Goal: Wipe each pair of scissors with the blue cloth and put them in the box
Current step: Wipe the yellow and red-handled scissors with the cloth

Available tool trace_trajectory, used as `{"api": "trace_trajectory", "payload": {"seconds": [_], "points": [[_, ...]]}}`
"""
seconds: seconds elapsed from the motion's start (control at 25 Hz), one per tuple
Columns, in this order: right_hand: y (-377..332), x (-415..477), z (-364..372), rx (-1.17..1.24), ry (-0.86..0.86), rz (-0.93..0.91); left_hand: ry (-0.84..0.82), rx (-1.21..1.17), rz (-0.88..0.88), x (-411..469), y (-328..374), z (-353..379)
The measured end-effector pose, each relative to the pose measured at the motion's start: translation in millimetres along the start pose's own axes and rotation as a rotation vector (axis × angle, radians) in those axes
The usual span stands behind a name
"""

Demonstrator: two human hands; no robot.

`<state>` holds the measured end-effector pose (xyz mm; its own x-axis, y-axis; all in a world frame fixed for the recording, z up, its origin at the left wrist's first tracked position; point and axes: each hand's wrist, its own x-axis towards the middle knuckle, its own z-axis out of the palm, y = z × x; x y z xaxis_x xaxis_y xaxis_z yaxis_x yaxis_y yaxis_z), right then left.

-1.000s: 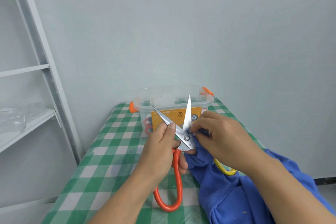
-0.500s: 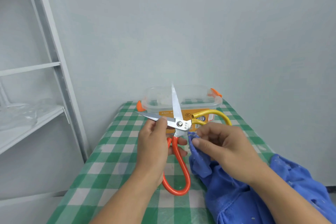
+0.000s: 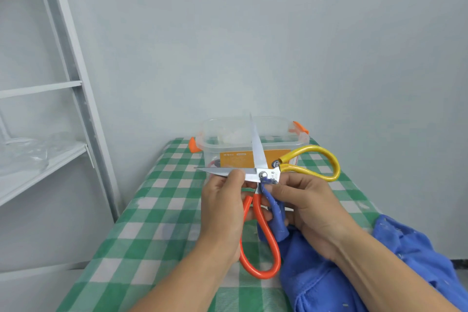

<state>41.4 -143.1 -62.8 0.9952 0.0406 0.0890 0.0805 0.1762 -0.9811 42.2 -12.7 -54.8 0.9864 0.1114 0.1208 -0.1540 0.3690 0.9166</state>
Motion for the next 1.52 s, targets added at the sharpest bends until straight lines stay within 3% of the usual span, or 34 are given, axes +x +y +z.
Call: {"api": "trace_trajectory", "payload": {"seconds": [0.36,0.64,0.88,1.52], "points": [[-1.0,-3.4,-3.3,0.072,-0.093,0.065,-0.091,0.077,0.030,-5.7,-9.5,2.6],[-1.8,-2.7,-9.7,0.047,-0.014,0.057,-0.212,0.111,-0.024,-4.0,-9.9,1.2],[0.5,2.9,-15.7,0.092,-0.016,-0.015,-0.212,0.077,-0.001,2.6,-4.6,-6.4],[0.8,-1.5,-10.5,0.059,-0.003,0.045,-0.268,0.055,0.022,-2.7,-16.1,2.5]]}}
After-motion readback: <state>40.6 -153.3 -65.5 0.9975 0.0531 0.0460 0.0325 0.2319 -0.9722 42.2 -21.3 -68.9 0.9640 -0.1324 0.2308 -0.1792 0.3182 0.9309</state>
